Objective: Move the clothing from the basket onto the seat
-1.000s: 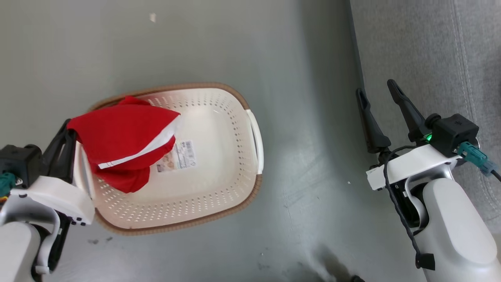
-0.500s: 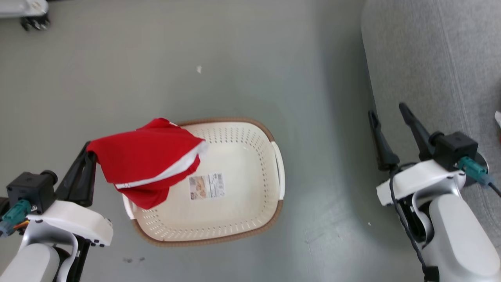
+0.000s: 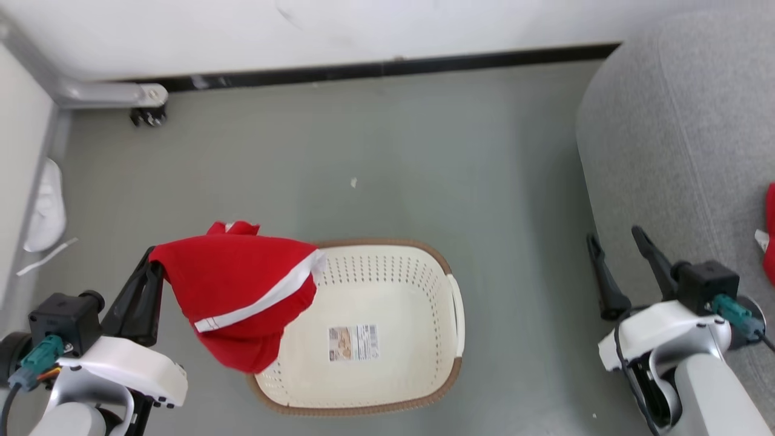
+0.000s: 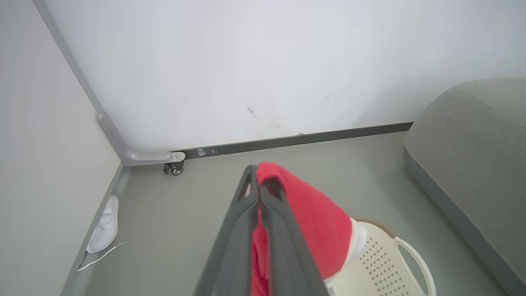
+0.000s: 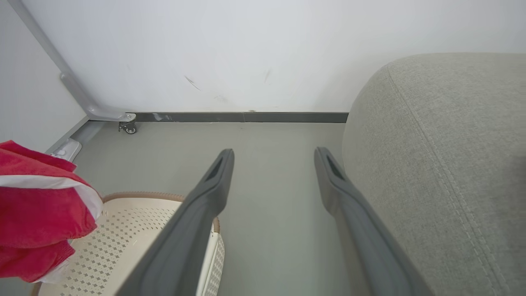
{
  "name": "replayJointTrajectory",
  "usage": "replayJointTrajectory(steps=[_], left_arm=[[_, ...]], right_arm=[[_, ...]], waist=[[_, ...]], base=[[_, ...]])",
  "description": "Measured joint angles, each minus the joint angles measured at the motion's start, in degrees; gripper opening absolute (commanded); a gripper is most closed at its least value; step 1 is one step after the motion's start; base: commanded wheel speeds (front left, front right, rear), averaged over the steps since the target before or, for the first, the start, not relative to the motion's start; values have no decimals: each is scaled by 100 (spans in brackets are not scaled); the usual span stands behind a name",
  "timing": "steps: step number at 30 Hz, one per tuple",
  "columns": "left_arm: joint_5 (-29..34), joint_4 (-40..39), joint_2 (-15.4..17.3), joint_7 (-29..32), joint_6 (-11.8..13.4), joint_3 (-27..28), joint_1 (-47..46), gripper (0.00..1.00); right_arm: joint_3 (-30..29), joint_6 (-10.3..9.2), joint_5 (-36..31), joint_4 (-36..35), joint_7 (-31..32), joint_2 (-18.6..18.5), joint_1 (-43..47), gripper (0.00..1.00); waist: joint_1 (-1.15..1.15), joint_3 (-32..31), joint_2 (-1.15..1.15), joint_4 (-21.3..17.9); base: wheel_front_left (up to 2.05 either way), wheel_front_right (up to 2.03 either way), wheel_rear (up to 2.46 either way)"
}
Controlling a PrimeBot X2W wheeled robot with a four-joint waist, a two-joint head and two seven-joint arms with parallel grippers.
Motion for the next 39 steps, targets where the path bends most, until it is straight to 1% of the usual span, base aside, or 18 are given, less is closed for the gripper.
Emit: replayJointTrajectory(steps=[9,23,39], left_arm=[[3,-108,-102,33,268,-7,346,0],[16,-280,-111,201,600,-35,695,0],[114,-739,-64,548,801,-168,896,0]], right_arm=[[-116,0,-55,99,0,4,400,100],[-330,0,-172,158,0,16,923,100],[-356,0,-172,172,1,36,1429,100]], waist=[[0,-620,0,208],[0,-1374,0,496],[0,-1921,0,734]], base=[[0,0,0],[0,0,0],[0,0,0]])
